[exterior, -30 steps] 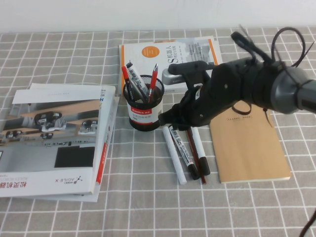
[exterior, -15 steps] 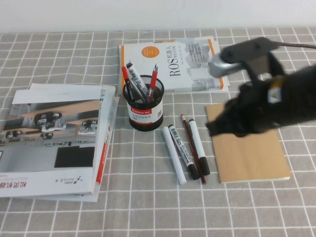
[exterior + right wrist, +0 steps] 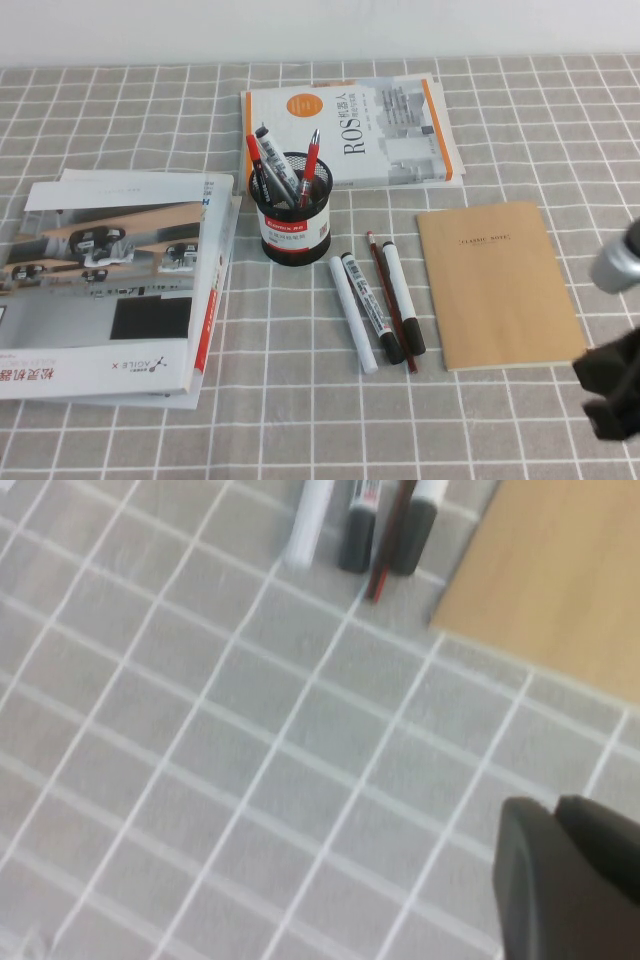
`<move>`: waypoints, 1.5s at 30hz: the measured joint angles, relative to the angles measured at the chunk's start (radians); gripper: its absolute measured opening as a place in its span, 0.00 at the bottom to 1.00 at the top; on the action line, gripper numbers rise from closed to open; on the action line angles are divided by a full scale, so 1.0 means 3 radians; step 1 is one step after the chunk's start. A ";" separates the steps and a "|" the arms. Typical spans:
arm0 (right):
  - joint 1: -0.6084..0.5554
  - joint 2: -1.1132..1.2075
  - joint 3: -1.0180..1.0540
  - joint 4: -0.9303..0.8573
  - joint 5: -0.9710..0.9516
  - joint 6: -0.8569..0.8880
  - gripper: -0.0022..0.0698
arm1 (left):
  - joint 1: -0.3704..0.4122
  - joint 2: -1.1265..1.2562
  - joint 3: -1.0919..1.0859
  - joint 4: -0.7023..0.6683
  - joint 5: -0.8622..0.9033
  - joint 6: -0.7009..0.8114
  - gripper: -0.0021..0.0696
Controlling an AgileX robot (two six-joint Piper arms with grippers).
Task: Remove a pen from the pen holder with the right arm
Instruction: 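Take a marker out of the pen holder and lay it on the table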
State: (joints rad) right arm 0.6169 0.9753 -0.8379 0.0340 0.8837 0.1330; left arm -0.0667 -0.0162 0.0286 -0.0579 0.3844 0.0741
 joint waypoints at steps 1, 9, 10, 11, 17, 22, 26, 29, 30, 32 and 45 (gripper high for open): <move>0.0000 -0.0067 0.0014 0.0015 0.0062 0.0000 0.01 | 0.0000 0.0000 0.0000 0.0000 0.0000 0.0000 0.02; 0.0000 -0.0293 0.0221 -0.0036 0.0079 0.0006 0.01 | 0.0000 0.0000 0.0000 0.0000 0.0000 0.0000 0.02; 0.0000 -0.0304 0.0285 -0.0050 0.0023 0.0006 0.01 | 0.0000 0.0000 0.0000 0.0000 0.0000 0.0000 0.02; 0.0000 -0.0314 0.0348 -0.0058 -0.0067 0.0006 0.01 | 0.0000 0.0000 0.0000 0.0000 0.0000 0.0000 0.02; -0.0263 -0.0661 0.1091 -0.0197 -0.1105 0.0006 0.01 | 0.0000 0.0000 0.0000 0.0000 0.0000 0.0000 0.02; -0.0940 -0.1276 0.1977 -0.0226 -0.2162 0.0006 0.01 | 0.0000 0.0000 0.0000 0.0000 0.0000 0.0000 0.02; -0.1394 -0.1787 0.2488 -0.0234 -0.2616 0.0006 0.01 | 0.0000 0.0000 0.0000 0.0000 0.0000 0.0000 0.02; -0.1650 -0.2174 0.2788 -0.0234 -0.2783 0.0006 0.01 | 0.0000 0.0000 0.0000 0.0000 0.0000 0.0000 0.02; -0.1685 -0.2293 0.2843 -0.0234 -0.2796 0.0006 0.01 | 0.0000 0.0000 0.0000 0.0000 0.0000 0.0000 0.02; -0.1706 -0.2502 0.2874 -0.0234 -0.2804 0.0006 0.01 | 0.0000 0.0000 0.0000 0.0000 0.0000 0.0000 0.02; -0.1711 -0.3280 0.2881 -0.0240 -0.2156 0.0006 0.01 | 0.0000 0.0000 0.0000 0.0000 0.0000 0.0000 0.02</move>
State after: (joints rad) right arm 0.1036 -0.0088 0.0265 -0.0379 0.2370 0.1349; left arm -0.0667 -0.0162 0.0286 -0.0579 0.3844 0.0741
